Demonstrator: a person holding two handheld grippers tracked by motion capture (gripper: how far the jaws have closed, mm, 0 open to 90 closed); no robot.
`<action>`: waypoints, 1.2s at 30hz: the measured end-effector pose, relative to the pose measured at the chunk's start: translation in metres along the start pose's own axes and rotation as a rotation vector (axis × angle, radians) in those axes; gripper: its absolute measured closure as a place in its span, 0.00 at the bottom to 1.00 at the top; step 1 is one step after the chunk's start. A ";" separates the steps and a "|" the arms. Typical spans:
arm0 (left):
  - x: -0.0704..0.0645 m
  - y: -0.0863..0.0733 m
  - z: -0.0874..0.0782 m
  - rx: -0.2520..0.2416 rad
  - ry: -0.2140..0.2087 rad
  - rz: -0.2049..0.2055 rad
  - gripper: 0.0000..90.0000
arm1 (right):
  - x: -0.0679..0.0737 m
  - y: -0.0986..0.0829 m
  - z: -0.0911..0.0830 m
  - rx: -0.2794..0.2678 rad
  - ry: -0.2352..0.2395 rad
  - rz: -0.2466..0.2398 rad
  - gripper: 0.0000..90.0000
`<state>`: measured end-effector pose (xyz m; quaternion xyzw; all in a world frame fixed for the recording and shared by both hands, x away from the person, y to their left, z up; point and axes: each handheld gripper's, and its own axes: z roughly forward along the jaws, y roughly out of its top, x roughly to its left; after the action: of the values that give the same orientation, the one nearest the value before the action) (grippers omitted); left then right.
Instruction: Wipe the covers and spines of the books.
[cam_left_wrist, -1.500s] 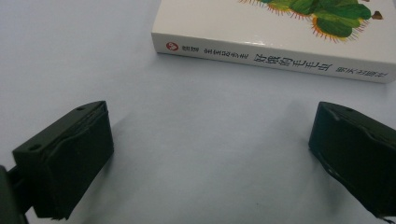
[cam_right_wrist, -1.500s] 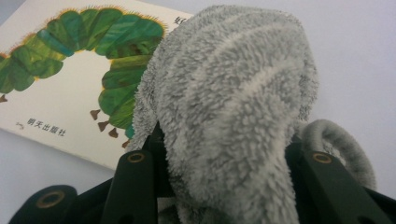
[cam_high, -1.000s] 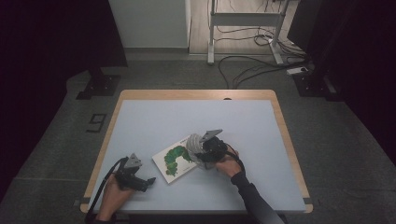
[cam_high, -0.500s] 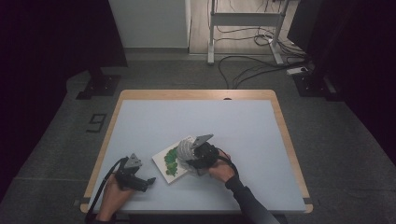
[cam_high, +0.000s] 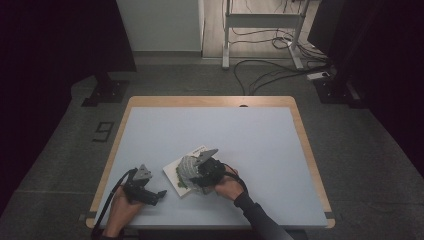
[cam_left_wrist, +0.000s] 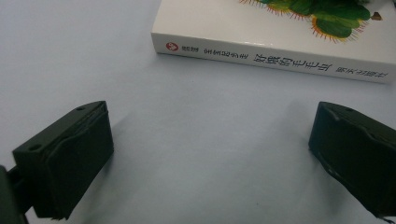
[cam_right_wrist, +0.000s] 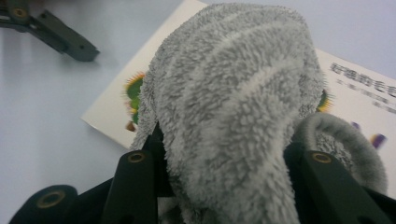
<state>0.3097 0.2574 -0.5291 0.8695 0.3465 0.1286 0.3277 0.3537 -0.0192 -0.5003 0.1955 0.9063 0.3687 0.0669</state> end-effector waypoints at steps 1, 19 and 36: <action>0.000 0.000 0.000 0.000 0.000 -0.001 0.00 | 0.002 0.001 0.001 -0.001 0.002 -0.001 0.61; 0.000 0.000 0.000 0.000 0.000 0.000 0.00 | 0.024 0.013 0.011 0.003 0.048 -0.050 0.61; 0.000 0.000 0.000 0.000 0.000 -0.002 0.00 | 0.015 0.027 0.024 0.016 0.050 -0.059 0.61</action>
<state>0.3098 0.2574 -0.5291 0.8692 0.3471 0.1284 0.3280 0.3546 0.0197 -0.4979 0.1602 0.9160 0.3640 0.0537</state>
